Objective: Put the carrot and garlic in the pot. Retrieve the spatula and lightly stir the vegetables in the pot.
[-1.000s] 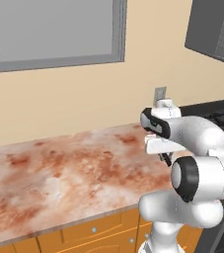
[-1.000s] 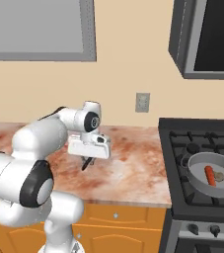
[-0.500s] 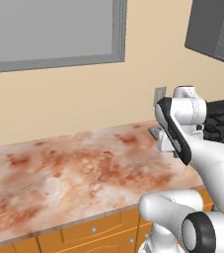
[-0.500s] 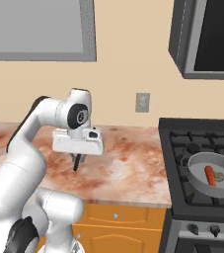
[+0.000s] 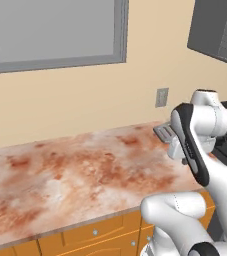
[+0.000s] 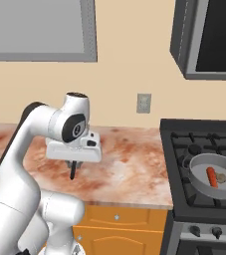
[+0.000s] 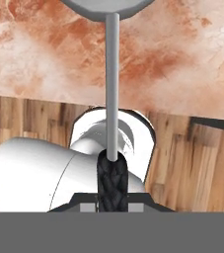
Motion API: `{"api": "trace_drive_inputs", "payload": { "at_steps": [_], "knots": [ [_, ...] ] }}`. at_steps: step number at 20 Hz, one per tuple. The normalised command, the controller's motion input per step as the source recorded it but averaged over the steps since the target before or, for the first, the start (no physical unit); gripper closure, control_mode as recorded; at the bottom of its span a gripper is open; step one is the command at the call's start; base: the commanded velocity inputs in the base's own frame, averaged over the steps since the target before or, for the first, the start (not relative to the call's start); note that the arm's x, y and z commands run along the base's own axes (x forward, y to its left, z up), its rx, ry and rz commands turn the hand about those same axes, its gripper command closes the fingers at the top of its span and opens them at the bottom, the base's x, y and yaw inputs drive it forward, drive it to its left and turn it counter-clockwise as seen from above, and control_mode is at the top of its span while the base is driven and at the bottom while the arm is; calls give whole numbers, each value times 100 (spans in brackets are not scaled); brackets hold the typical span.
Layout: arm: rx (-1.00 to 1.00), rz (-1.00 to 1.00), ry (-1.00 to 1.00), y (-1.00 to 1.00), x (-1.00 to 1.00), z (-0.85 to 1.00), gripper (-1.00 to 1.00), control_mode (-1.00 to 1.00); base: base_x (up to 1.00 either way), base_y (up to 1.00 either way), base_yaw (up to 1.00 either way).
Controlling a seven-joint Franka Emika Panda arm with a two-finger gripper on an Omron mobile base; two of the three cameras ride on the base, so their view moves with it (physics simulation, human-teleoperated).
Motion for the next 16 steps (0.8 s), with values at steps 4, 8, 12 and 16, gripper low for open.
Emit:
{"api": "trace_drive_inputs", "payload": {
  "at_steps": [4, 8, 12, 16],
  "knots": [
    [0, 0, 0, 0, 0, 0, 100, -100, 0, 0, 0],
    [0, 0, 0, 0, 0, 0, 100, 100, -21, -3, 0],
    [0, 0, 0, 0, 0, 0, 100, 100, -98, -43, -9],
    [0, 0, 0, 0, 0, 0, 100, 100, -50, -47, -8]
  ]
}}
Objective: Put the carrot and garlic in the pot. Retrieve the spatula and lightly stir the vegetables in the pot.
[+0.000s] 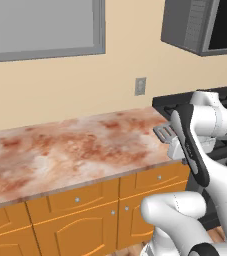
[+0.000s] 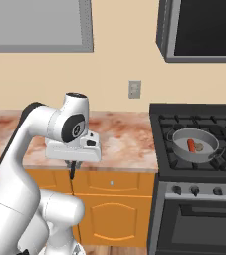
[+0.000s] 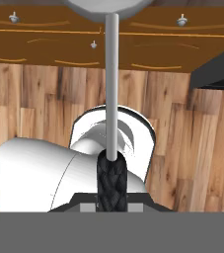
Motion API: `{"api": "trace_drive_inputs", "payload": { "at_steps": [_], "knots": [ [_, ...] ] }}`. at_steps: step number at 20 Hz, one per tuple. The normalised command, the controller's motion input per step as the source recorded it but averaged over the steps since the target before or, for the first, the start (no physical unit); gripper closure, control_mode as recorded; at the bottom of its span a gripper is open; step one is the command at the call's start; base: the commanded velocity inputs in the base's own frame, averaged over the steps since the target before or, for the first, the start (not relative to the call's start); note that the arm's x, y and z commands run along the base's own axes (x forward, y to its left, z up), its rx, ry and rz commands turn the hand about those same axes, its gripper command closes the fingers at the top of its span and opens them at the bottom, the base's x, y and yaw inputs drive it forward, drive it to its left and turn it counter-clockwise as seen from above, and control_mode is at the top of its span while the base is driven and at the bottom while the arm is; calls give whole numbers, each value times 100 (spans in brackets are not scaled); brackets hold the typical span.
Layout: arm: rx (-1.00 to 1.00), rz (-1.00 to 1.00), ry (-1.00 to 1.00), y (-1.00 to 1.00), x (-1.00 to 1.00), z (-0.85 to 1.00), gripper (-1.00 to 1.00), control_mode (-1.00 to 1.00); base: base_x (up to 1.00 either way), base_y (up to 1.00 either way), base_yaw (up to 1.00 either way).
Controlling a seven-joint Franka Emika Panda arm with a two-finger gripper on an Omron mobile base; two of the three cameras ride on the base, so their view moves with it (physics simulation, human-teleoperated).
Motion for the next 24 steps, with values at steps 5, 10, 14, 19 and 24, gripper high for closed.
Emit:
{"api": "trace_drive_inputs", "payload": {
  "at_steps": [5, 10, 14, 19, 24],
  "knots": [
    [0, 0, 0, 0, 0, 0, 100, 100, -1, -84, 17],
    [0, 0, 0, 0, 0, 0, 100, 100, -20, -100, 18],
    [0, 0, 0, 0, 0, 0, 100, 100, -5, -100, 6],
    [0, 0, 0, 0, 0, 0, 100, 100, 36, -93, 20],
    [0, 0, 0, 0, 0, 0, 100, 100, 43, -67, 23]
  ]
}}
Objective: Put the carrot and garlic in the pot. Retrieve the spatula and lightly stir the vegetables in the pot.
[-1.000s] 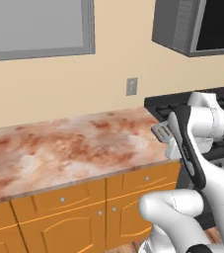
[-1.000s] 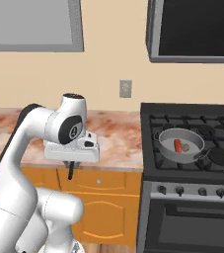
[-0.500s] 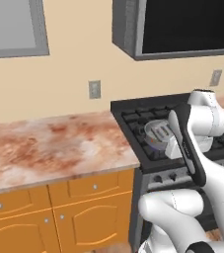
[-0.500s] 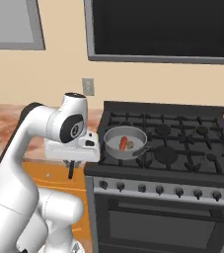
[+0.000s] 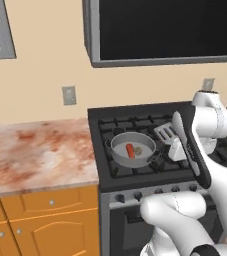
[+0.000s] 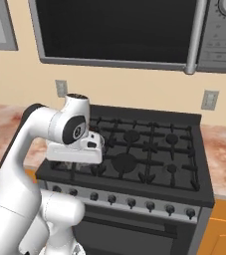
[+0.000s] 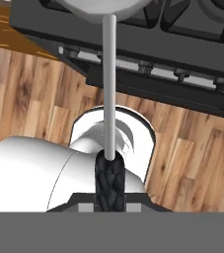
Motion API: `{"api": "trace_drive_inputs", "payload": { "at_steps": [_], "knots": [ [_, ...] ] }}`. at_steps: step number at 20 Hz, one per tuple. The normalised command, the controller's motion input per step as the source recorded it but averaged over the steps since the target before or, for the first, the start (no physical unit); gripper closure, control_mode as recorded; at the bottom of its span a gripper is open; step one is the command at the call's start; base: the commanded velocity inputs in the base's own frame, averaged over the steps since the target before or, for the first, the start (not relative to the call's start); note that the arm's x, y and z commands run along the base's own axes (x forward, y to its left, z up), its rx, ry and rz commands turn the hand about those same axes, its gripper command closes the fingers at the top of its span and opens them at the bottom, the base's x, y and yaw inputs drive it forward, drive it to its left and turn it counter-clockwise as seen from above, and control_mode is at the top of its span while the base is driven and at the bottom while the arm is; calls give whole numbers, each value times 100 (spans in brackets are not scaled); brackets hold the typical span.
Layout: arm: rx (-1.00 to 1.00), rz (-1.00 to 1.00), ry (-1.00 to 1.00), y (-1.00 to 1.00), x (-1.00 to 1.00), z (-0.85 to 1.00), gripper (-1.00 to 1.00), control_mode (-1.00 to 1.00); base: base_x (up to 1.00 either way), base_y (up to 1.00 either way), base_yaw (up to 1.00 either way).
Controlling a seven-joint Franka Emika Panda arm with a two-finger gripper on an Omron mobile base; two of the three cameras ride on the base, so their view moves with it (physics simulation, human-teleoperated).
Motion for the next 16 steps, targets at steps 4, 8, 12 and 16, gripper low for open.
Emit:
{"api": "trace_drive_inputs", "payload": {
  "at_steps": [4, 8, 12, 16],
  "knots": [
    [0, 0, 0, 0, 0, 0, 100, 100, 35, -15, 1],
    [0, 0, 0, 0, 0, 0, 100, 100, 14, 0, 0],
    [0, 0, 0, 0, 0, 0, 100, 100, 0, 0, 0],
    [0, 0, 0, 0, 0, 0, 100, 100, 0, 0, 0]
  ]
}}
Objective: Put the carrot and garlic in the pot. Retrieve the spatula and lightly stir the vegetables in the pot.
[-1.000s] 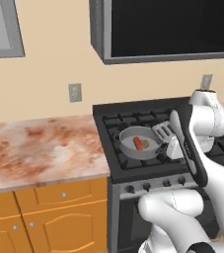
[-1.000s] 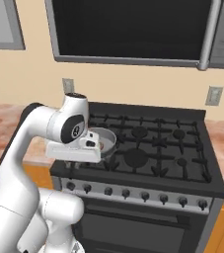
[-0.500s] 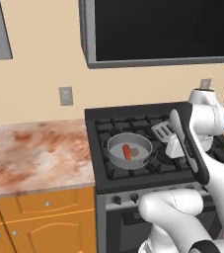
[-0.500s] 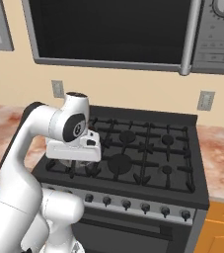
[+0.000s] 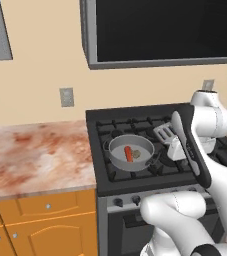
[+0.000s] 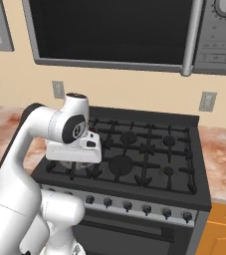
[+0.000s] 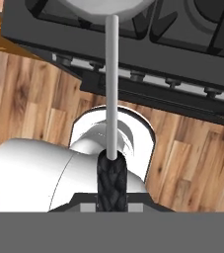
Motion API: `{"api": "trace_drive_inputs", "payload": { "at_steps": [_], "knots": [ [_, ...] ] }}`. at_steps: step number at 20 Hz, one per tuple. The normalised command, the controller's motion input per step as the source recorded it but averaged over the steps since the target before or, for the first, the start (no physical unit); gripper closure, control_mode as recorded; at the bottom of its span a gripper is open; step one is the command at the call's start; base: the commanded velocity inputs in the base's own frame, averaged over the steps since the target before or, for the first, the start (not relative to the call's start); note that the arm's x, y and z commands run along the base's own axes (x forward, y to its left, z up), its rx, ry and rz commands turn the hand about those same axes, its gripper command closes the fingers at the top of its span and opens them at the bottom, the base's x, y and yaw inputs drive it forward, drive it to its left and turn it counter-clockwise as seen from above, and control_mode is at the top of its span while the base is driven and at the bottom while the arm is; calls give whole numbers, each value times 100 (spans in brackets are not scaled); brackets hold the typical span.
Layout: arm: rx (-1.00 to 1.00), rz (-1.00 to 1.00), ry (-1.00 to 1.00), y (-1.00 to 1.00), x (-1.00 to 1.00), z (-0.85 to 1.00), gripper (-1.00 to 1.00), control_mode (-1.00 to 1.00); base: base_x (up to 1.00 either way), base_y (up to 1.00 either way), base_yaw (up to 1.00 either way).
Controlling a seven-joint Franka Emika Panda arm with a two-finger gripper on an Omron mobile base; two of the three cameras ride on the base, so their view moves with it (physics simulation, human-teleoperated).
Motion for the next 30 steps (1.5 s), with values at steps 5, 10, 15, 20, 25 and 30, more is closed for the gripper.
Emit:
{"api": "trace_drive_inputs", "payload": {
  "at_steps": [5, 10, 15, 20, 25, 30],
  "knots": [
    [-1, 0, 7, 2, 14, 0, 100, -100, 0, 0, 0],
    [-10, 2, 37, 1, 59, 25, 100, -100, 0, 0, 0],
    [-18, 1, 31, 8, 32, 12, 100, -100, 0, 0, 0],
    [-3, 24, 4, -18, 1, -35, 100, -100, 0, 0, 0],
    [-4, 40, 15, -10, 29, 17, 100, -100, 0, 0, 0],
    [0, 29, -12, -1, 1, 14, 100, -100, 0, 0, 0]
  ]
}}
